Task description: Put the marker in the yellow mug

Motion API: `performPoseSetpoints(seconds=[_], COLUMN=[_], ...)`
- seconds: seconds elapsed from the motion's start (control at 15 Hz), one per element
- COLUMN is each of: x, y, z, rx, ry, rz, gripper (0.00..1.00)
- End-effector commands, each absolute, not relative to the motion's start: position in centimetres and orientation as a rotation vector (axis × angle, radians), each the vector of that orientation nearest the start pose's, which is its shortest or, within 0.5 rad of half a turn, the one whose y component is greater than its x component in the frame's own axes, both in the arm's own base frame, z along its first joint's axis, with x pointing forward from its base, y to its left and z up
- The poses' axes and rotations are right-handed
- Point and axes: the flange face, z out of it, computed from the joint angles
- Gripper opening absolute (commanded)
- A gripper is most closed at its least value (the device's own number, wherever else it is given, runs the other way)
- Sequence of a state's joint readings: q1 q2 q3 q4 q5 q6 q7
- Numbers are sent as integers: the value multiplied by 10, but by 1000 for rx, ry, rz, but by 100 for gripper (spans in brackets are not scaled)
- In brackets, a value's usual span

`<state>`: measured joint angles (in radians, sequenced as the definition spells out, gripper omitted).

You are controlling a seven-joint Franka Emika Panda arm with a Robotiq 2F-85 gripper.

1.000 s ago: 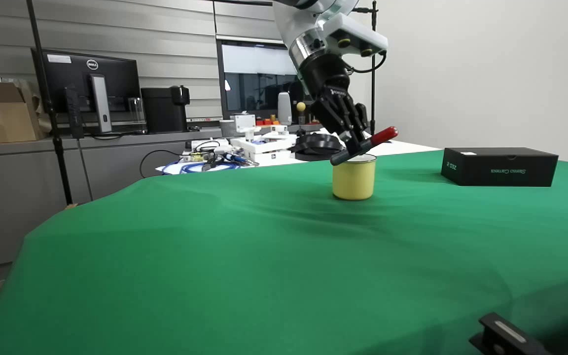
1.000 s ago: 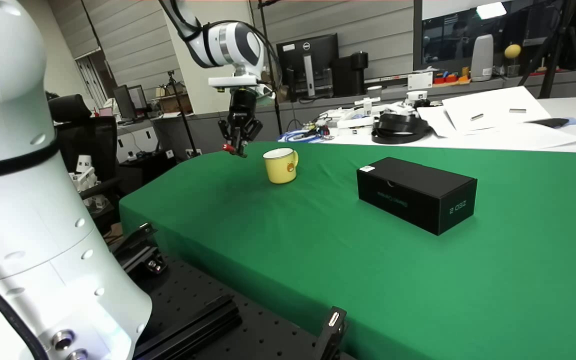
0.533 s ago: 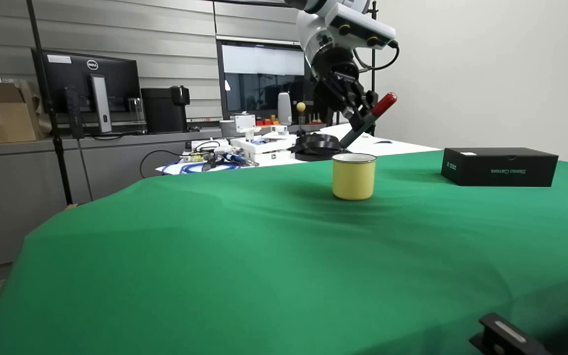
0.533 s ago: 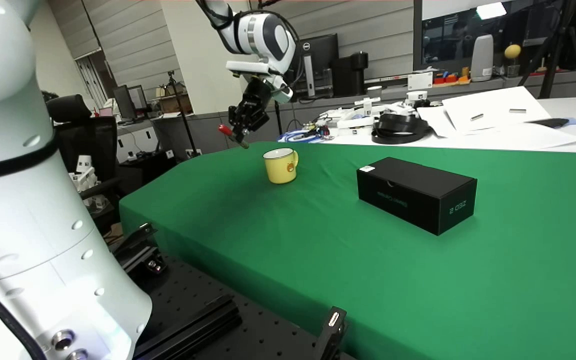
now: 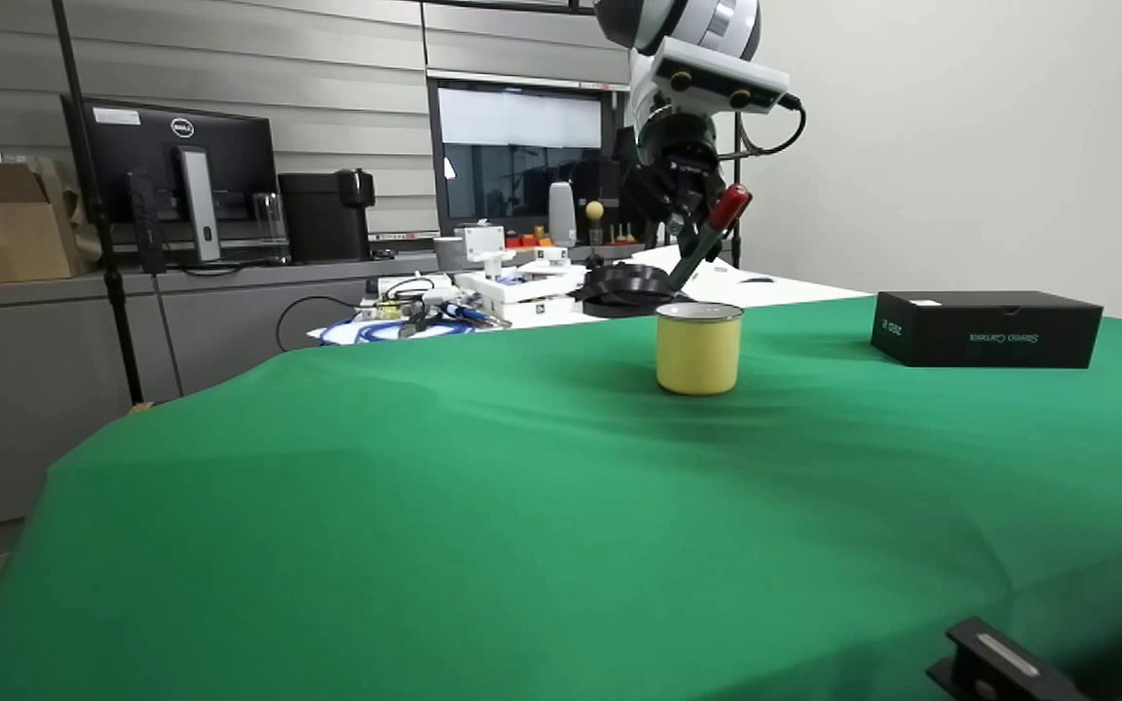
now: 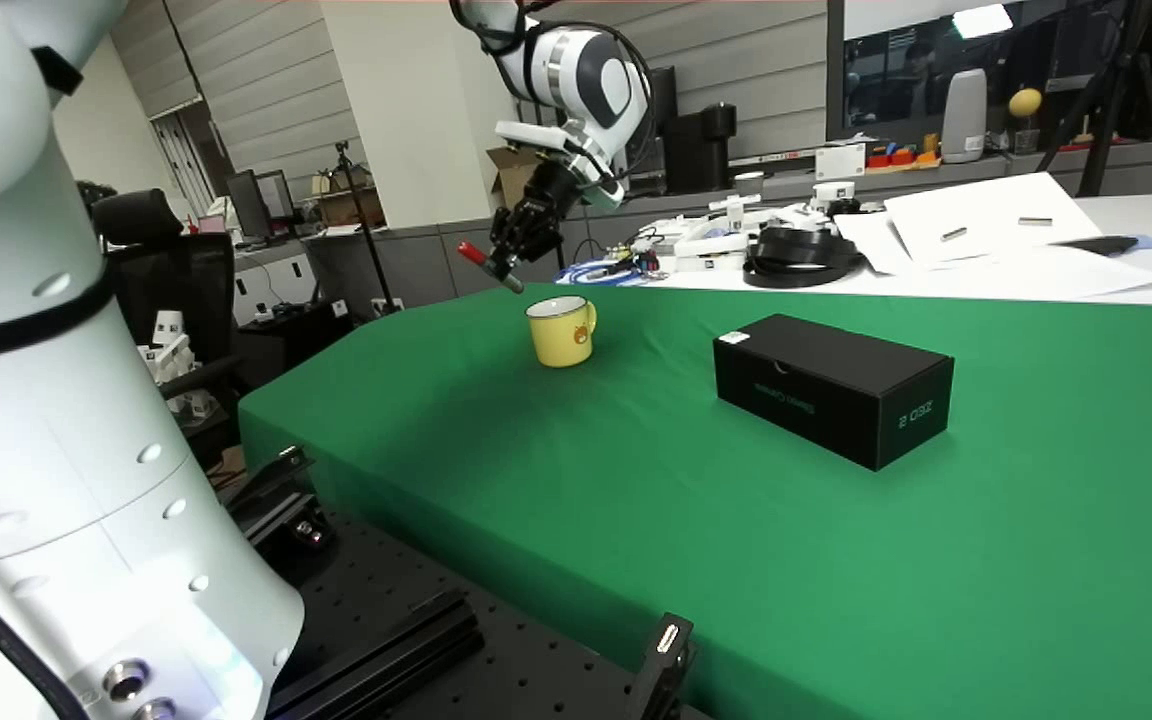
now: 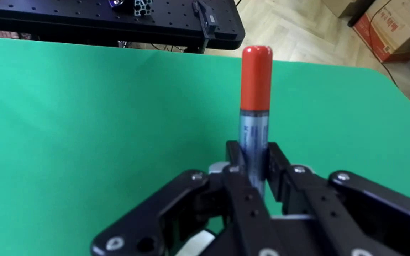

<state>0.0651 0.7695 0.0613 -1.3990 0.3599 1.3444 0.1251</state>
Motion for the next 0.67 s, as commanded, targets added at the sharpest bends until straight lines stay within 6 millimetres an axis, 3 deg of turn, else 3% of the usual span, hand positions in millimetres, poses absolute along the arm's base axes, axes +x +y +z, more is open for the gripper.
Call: performPoseSetpoints(seconds=[0.0,0.6], x=[635,649], y=[105,77], z=[215,188], rx=[-2562,-2628], ry=[225,372], rz=[1186,1090], gripper=[5,5])
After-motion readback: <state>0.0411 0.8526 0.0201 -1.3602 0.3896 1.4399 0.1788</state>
